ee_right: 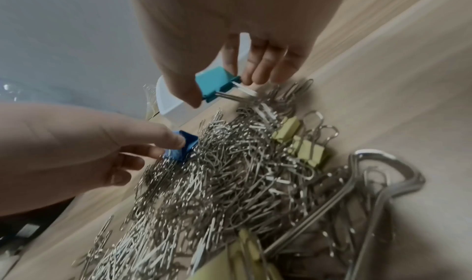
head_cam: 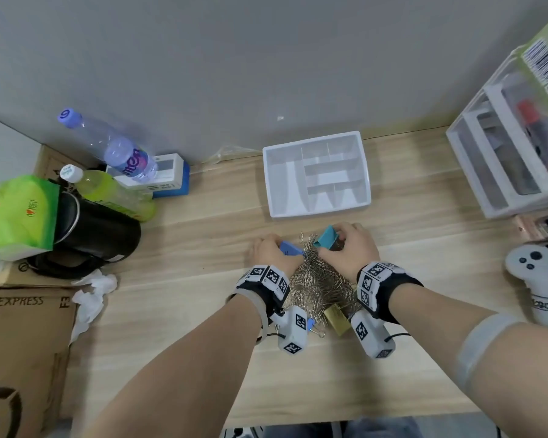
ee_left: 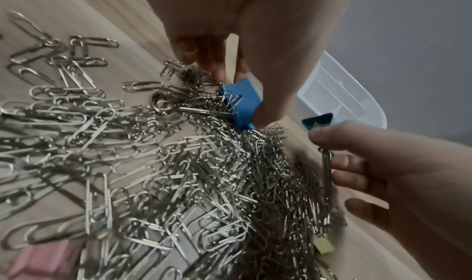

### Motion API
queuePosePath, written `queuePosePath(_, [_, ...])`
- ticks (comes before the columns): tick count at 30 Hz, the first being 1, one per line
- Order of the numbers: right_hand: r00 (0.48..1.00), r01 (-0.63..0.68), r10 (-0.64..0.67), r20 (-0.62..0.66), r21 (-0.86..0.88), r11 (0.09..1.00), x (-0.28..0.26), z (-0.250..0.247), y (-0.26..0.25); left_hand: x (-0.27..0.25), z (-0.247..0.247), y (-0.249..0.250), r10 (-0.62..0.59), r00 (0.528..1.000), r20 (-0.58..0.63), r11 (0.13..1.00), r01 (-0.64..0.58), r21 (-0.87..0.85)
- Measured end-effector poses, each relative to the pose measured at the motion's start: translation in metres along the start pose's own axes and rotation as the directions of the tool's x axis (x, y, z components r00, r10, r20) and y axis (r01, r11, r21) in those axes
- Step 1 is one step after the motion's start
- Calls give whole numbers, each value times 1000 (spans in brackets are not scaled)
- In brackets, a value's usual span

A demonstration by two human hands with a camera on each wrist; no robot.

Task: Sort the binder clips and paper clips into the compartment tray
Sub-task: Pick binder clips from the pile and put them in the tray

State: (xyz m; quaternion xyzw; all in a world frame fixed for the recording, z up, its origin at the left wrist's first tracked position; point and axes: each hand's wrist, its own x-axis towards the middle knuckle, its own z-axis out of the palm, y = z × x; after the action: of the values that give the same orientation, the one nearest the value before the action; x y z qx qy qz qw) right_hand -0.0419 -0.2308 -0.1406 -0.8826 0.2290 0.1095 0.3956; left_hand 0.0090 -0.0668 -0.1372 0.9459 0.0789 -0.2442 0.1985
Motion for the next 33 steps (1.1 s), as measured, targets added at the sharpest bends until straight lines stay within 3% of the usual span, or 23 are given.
queuePosePath(12, [991,-116,93,92,285,952,0,-14,-3,-4,-18,-9,-55,996,73,949,75,-305])
queuePosePath(23, [971,-142,59,230,361,922,-1,-15,-24,-25,-41,-17,65,994,-90,921,-95,-379])
queuePosePath(29, [967,-162,60,248,416,895,-6,-13,-36,-29,-46,-27,139,987,-83,906,-160,-391])
queuePosePath(33, [958,-191,67,278,445,875,-7,-12,-42,-34,-50,-32,152,988,-11,905,-144,-401])
